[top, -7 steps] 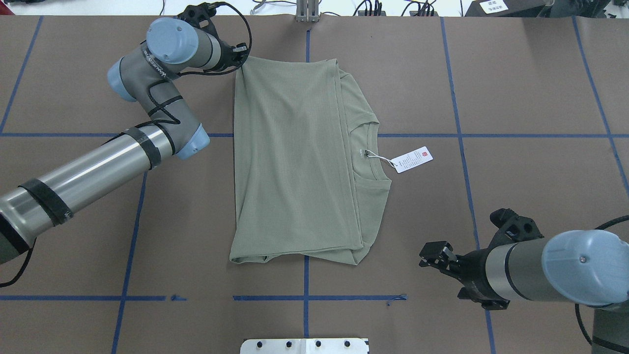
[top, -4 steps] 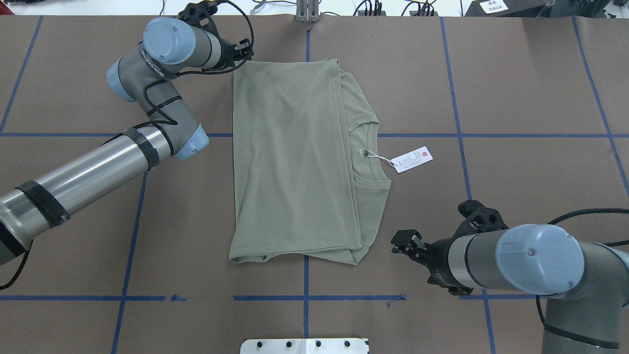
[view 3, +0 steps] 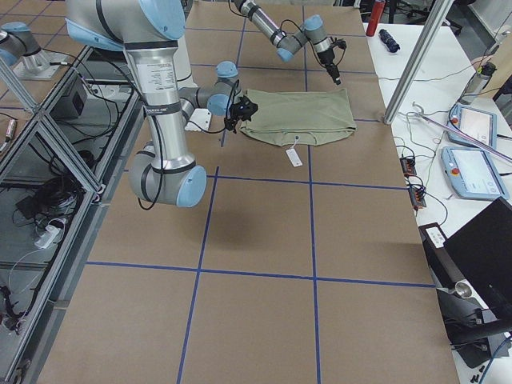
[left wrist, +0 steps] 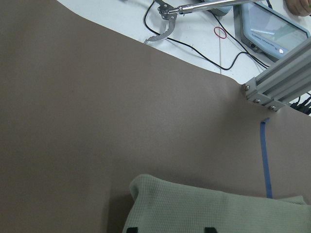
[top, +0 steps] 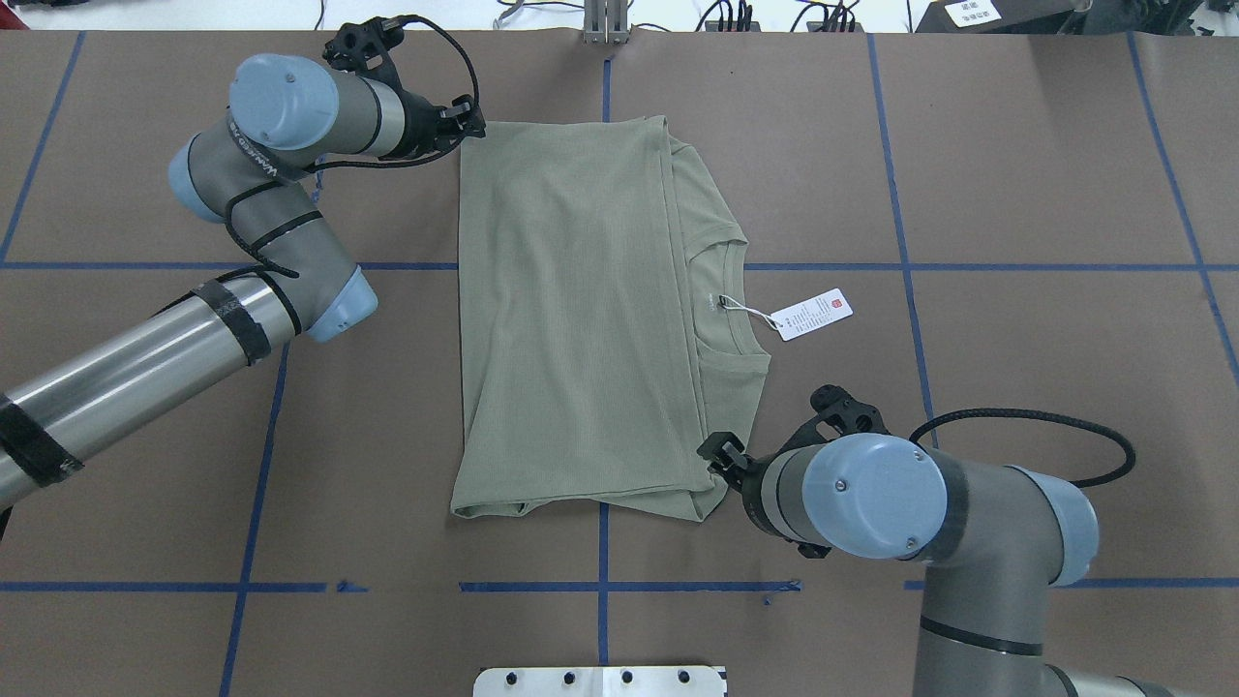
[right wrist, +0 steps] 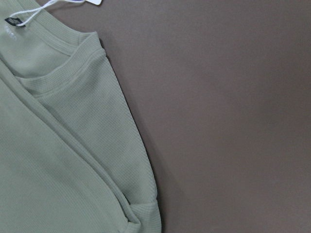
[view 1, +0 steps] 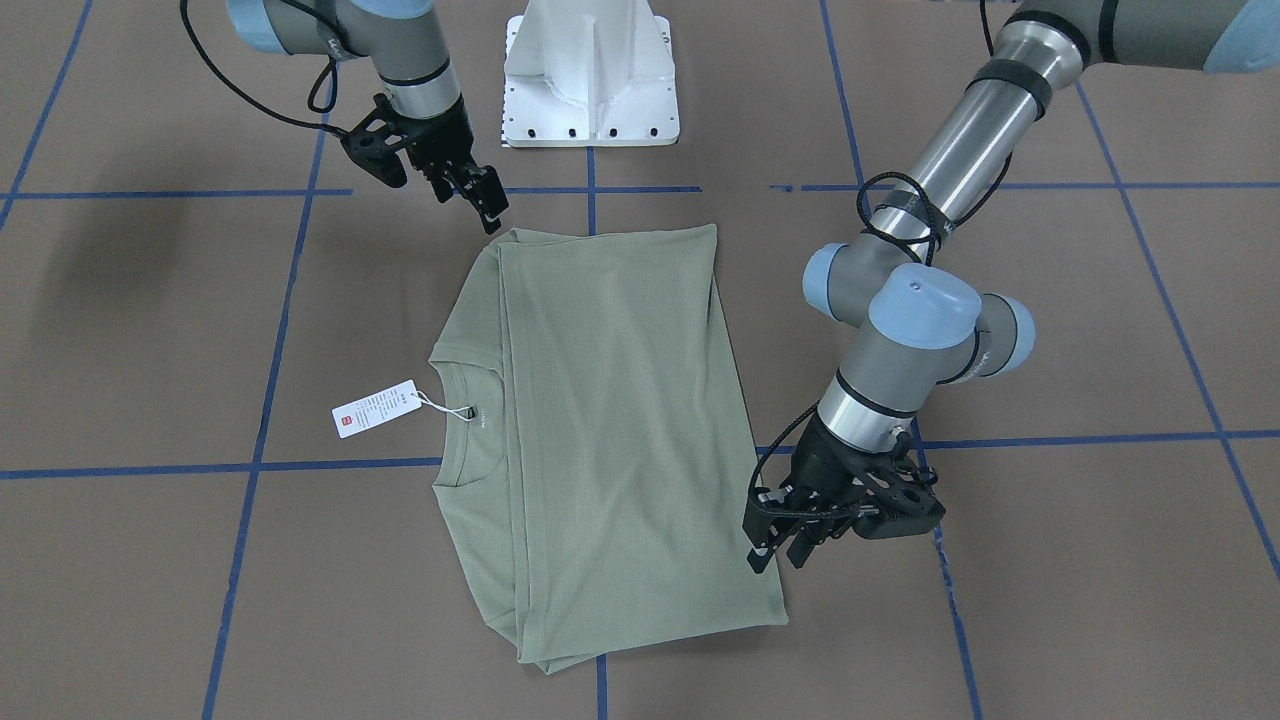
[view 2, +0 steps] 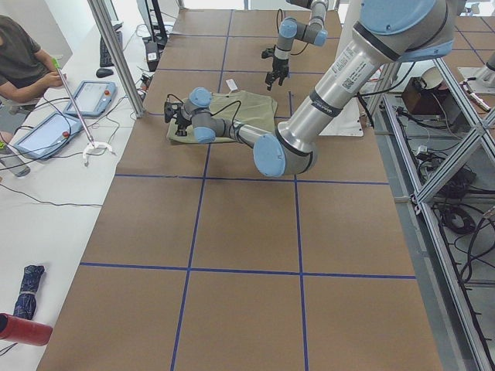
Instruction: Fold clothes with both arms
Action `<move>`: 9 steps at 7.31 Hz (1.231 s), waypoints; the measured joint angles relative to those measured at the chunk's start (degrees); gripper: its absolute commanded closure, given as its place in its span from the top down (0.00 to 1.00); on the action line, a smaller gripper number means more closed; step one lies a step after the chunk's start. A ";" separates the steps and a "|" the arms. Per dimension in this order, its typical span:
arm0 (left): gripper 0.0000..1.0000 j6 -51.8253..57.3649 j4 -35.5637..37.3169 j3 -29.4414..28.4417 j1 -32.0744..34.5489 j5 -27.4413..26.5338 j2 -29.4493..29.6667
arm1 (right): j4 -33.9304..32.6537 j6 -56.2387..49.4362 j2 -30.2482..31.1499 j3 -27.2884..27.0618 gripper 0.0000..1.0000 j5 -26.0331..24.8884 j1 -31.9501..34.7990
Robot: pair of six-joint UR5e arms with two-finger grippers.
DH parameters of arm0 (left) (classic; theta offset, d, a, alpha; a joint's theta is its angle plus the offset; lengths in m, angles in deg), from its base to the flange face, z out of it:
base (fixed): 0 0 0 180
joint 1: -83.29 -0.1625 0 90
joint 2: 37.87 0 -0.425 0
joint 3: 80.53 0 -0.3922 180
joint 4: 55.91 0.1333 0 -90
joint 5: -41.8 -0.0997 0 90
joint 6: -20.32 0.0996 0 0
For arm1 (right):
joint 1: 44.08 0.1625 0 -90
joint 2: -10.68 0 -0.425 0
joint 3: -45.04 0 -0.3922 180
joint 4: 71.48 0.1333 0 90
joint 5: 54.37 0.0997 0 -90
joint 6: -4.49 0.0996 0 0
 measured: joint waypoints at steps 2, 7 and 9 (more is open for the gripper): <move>0.58 -0.48 0.00 0.18 -0.35 0.07 -0.30 | -0.36 2.81 -1.87 1.89 0.92 -0.69 -0.06; 0.58 -1.78 -0.07 1.36 -1.36 0.00 -1.71 | 0.03 4.86 -5.18 6.89 0.88 -2.02 -0.01; 0.58 -1.82 -0.07 1.40 -1.46 -0.01 -1.76 | -0.15 4.88 -5.21 7.77 0.58 -2.00 -0.08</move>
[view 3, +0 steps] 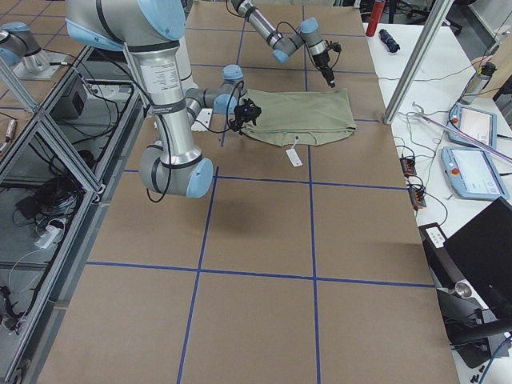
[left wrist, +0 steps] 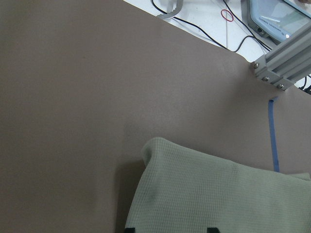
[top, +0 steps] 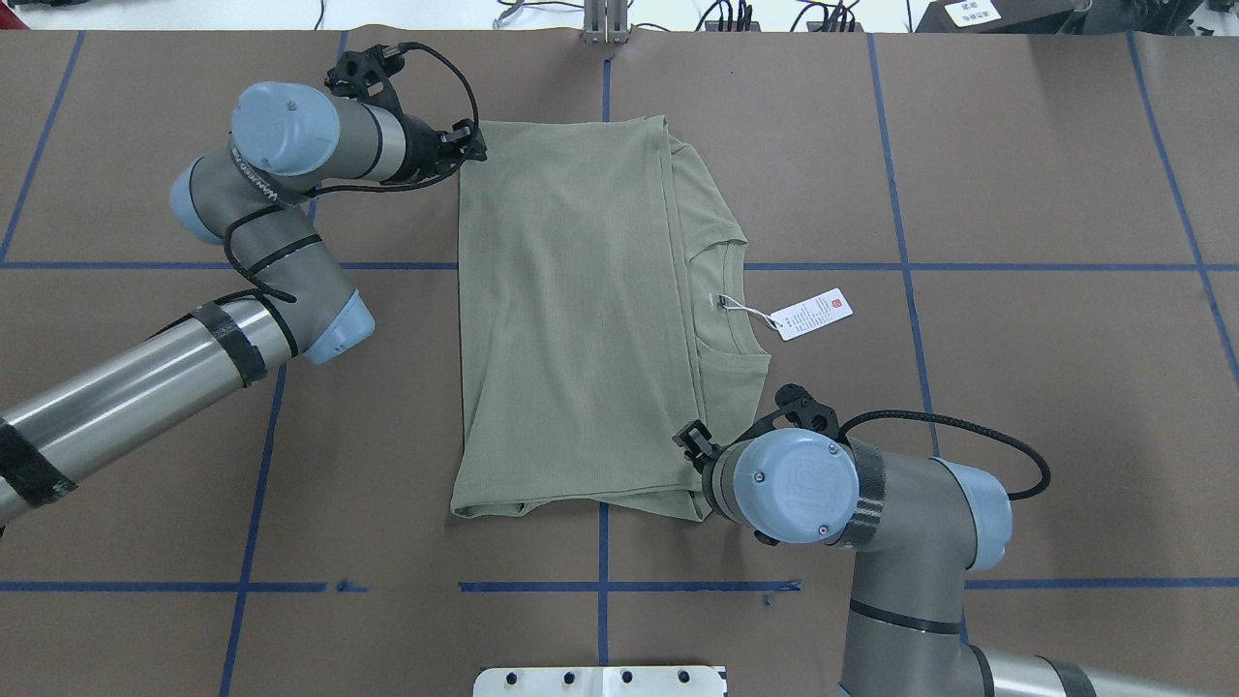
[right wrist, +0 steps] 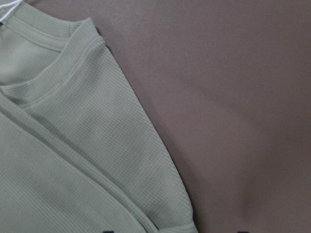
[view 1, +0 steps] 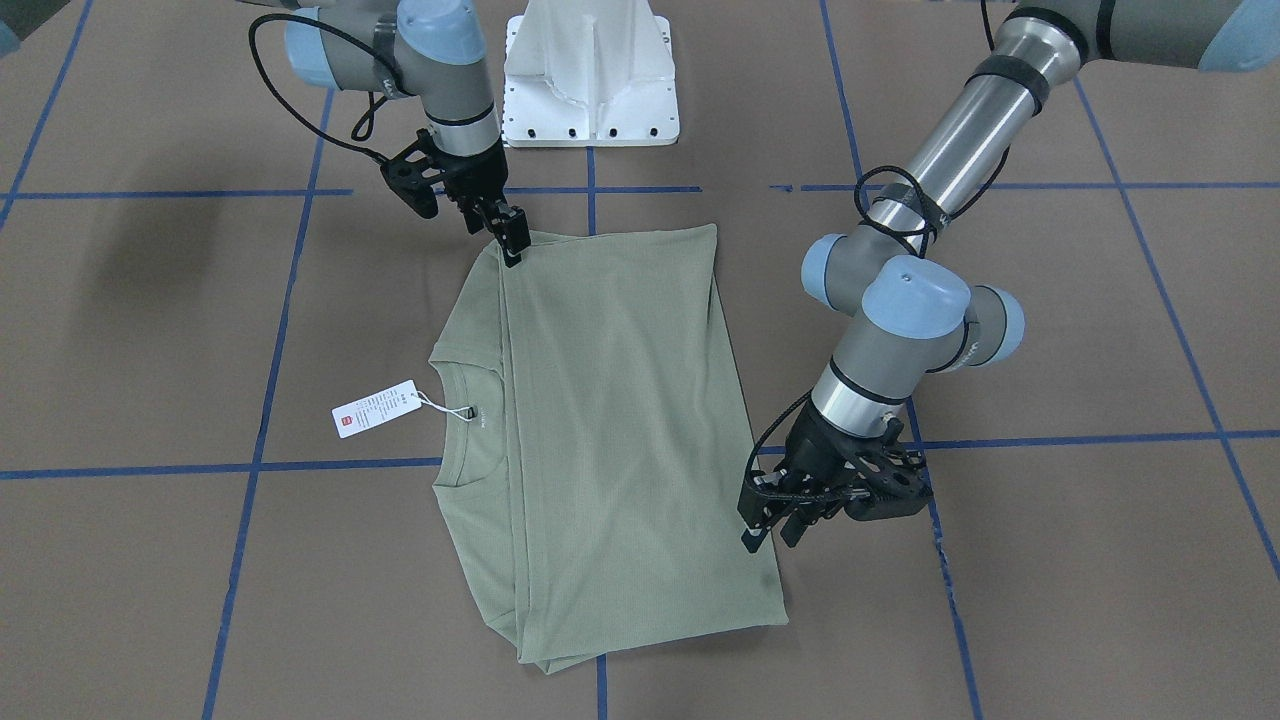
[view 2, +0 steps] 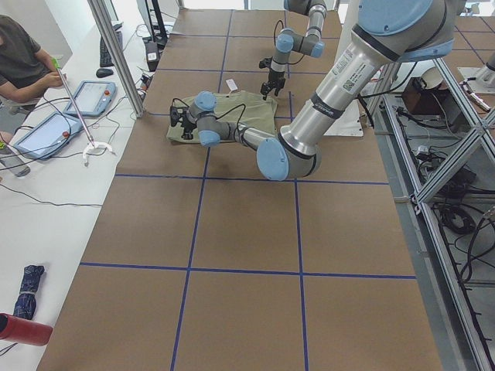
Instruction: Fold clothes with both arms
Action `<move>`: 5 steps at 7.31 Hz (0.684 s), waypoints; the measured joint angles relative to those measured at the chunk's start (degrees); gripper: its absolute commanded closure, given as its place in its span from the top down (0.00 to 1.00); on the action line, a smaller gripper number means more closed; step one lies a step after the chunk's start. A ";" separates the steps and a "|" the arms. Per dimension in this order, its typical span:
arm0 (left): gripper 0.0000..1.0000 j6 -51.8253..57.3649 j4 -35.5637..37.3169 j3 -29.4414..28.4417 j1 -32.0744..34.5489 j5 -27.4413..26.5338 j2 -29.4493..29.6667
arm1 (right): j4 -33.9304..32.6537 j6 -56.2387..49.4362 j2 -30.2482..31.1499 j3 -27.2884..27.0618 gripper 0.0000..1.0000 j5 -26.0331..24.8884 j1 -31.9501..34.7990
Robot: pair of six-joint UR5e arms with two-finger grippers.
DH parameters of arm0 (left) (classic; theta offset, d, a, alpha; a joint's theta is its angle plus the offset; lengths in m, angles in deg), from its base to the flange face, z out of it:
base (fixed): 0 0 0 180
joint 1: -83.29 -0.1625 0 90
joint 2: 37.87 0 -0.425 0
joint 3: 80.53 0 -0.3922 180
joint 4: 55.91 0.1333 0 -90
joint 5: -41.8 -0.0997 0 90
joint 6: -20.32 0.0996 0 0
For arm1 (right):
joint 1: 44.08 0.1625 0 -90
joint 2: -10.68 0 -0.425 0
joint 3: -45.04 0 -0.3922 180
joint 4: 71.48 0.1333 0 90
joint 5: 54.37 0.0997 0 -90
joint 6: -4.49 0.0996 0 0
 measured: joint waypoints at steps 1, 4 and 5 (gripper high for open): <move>0.58 -0.03 0.00 0.00 -0.02 0.00 0.00 | -0.02 0.00 -0.03 0.18 0.55 0.00 -0.01; 0.58 -0.30 0.00 0.00 -0.03 0.00 0.00 | -0.03 0.00 0.10 0.06 0.00 0.08 -0.04; 0.58 -0.34 0.00 0.01 -0.03 -0.02 -0.03 | 0.00 0.00 0.10 -0.15 0.00 0.18 -0.06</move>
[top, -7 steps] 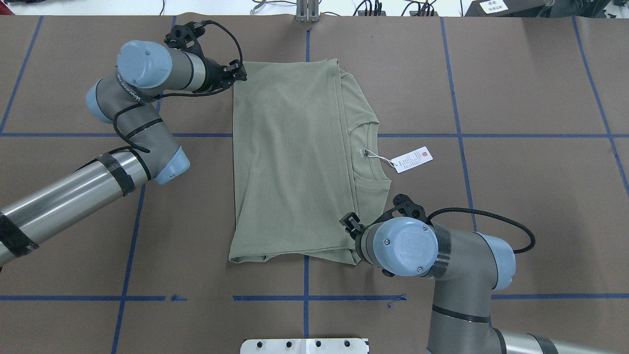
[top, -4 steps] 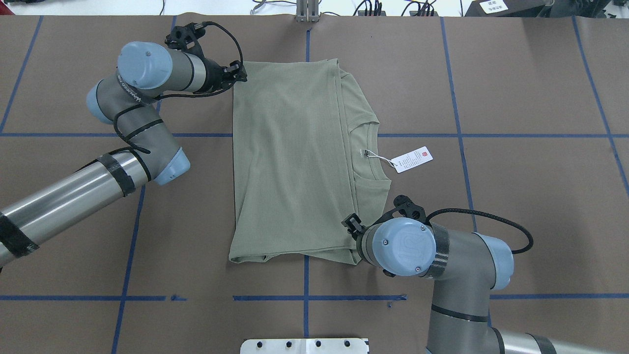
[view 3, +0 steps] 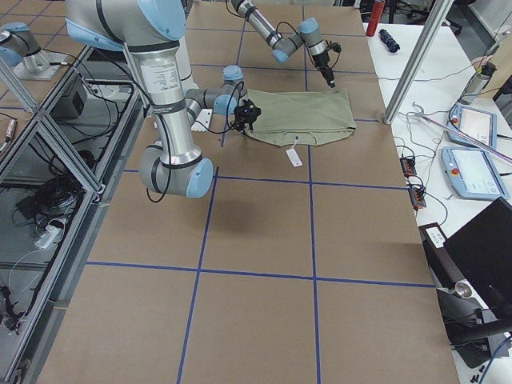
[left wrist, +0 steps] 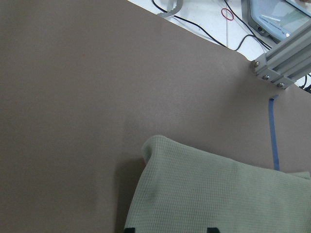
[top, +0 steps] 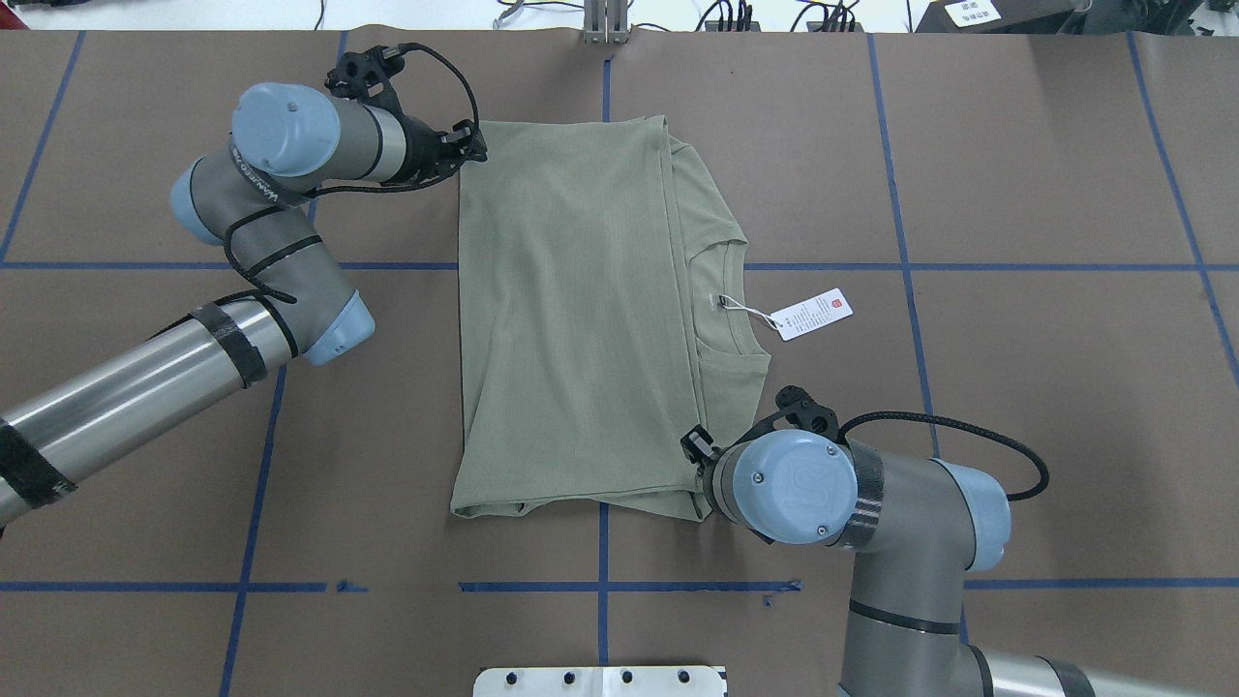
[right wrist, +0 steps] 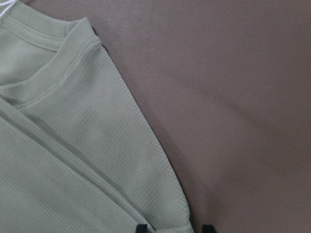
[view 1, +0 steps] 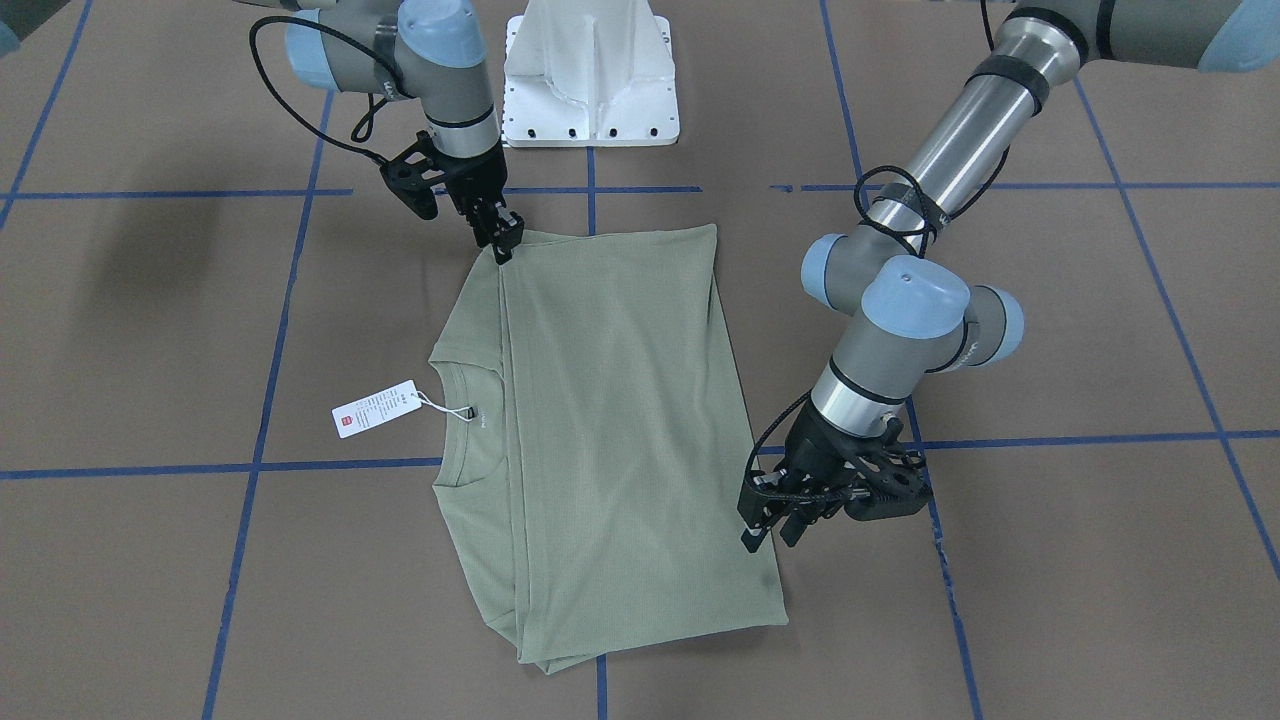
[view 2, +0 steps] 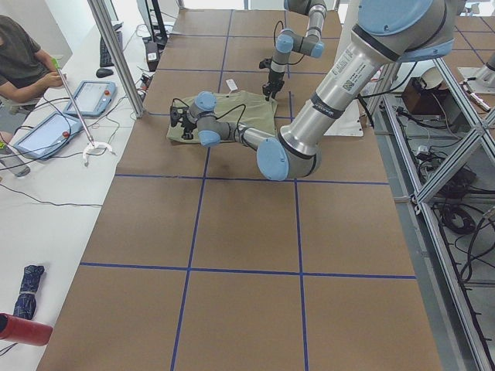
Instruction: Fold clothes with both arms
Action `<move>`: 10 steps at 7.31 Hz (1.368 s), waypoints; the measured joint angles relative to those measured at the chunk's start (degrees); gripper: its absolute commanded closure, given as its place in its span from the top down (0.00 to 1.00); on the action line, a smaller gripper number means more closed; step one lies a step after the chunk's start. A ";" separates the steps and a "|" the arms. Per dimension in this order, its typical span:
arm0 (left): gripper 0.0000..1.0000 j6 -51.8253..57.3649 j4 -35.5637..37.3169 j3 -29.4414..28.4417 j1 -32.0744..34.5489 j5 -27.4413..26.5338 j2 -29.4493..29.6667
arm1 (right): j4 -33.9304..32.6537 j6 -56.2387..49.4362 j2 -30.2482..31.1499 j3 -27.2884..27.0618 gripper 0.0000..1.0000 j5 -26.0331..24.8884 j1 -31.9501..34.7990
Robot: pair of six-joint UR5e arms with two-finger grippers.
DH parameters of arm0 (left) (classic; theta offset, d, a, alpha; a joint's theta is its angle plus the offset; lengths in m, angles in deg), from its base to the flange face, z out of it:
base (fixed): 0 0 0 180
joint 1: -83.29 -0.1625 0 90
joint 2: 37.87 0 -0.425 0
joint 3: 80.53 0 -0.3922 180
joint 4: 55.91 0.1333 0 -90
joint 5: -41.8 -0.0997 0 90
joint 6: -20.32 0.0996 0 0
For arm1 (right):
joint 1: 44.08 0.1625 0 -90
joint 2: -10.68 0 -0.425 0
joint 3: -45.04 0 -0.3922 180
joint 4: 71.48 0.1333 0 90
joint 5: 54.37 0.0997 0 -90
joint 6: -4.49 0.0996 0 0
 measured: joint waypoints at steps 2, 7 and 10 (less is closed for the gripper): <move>0.58 -0.02 -0.02 0.00 0.00 0.00 -0.31 | 0.24 0.00 -0.20 -0.31 0.00 0.17 -0.01; 0.58 -0.24 -0.03 0.79 -0.06 -0.02 -0.67 | -0.17 0.00 0.13 -2.53 0.00 0.26 0.22; 0.58 -3.49 0.08 5.91 -1.37 0.02 -4.05 | -0.35 0.08 0.49 -2.83 0.08 0.22 0.28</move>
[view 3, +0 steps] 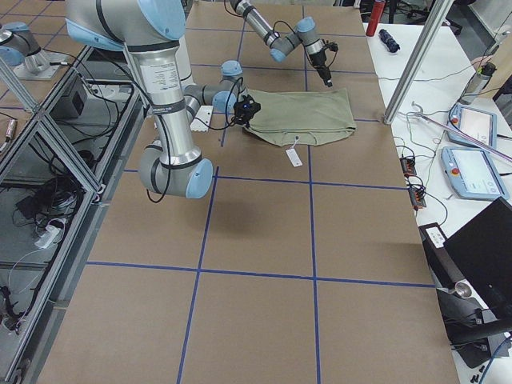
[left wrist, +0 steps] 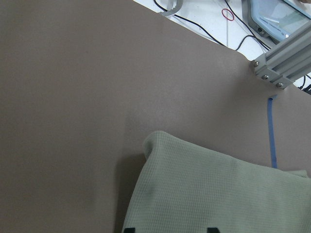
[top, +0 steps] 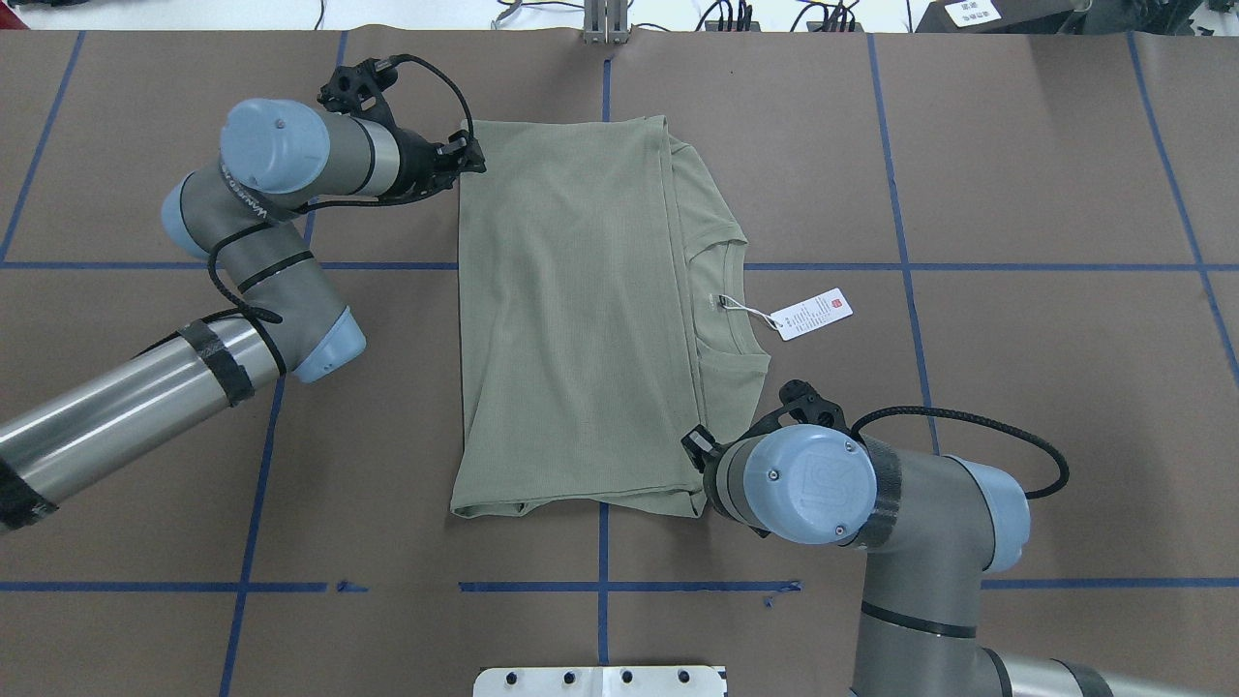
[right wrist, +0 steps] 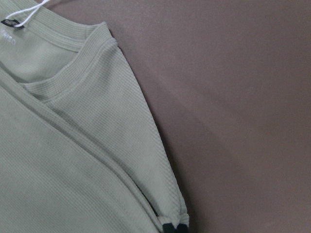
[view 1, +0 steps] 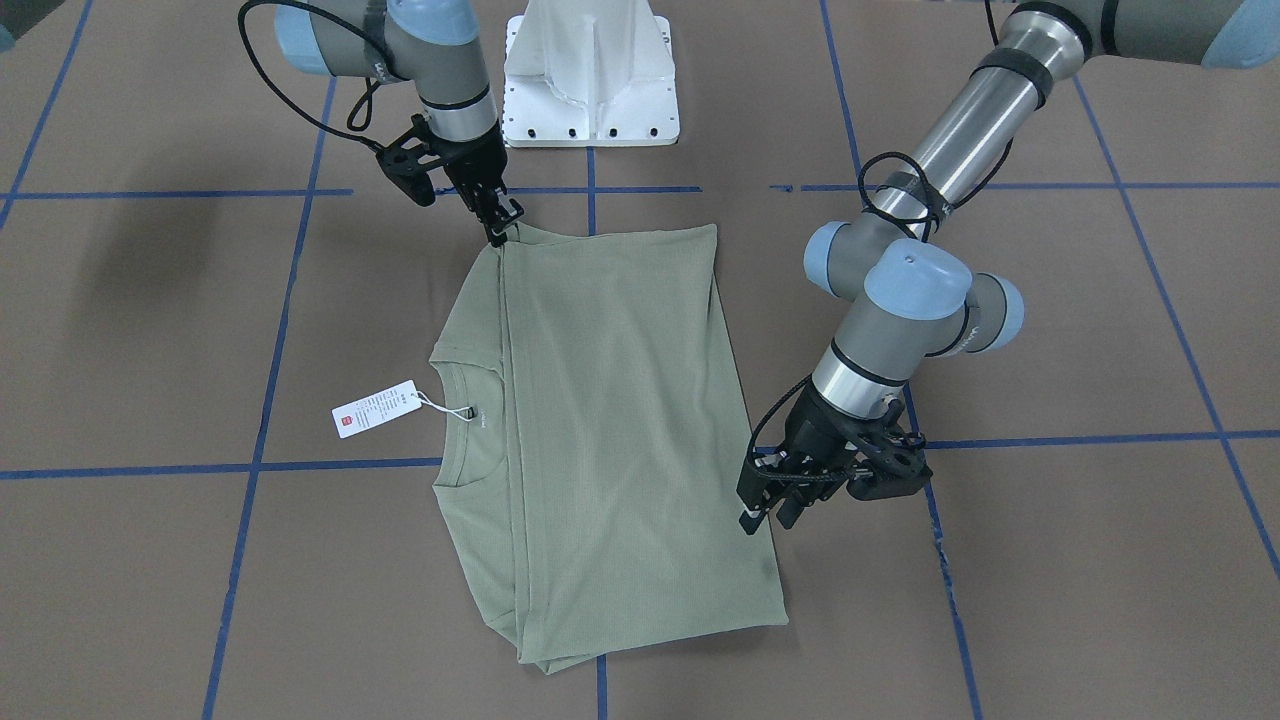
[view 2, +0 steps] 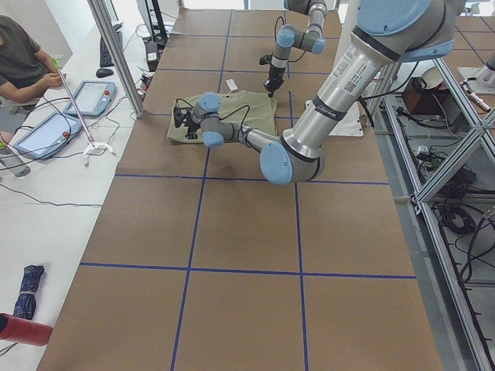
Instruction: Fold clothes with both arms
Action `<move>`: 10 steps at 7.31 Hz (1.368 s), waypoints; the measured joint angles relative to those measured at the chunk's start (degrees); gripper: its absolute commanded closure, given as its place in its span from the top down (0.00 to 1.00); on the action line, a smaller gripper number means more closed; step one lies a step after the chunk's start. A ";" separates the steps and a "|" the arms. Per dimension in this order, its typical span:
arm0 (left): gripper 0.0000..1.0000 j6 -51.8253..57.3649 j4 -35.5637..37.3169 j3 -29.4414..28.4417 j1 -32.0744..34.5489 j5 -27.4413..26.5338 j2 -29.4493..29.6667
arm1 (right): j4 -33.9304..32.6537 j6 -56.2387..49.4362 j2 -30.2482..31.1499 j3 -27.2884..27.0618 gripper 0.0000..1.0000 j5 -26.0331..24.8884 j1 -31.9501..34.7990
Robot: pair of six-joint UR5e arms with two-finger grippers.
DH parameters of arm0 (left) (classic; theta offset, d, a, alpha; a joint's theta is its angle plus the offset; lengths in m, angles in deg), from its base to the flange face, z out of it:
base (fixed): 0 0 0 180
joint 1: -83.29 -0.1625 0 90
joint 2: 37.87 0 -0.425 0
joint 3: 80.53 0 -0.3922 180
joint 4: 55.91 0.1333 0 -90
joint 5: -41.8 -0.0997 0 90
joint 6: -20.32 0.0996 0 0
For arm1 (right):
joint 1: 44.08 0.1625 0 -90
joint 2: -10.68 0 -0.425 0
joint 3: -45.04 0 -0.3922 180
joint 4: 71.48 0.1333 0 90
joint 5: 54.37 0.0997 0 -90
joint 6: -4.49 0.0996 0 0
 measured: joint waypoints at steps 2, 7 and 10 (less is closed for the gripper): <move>0.58 -1.80 1.24 4.96 -1.15 0.00 -3.16 | 0.02 0.03 -0.11 0.25 0.24 -0.23 -0.20; 0.58 -2.32 1.94 5.95 -1.35 -0.07 -3.90 | 0.05 0.19 -0.72 1.75 0.53 -1.04 -0.60; 0.58 -2.33 2.19 5.78 -1.35 -0.18 -3.92 | -0.23 0.13 -0.79 2.25 0.67 -1.03 -0.68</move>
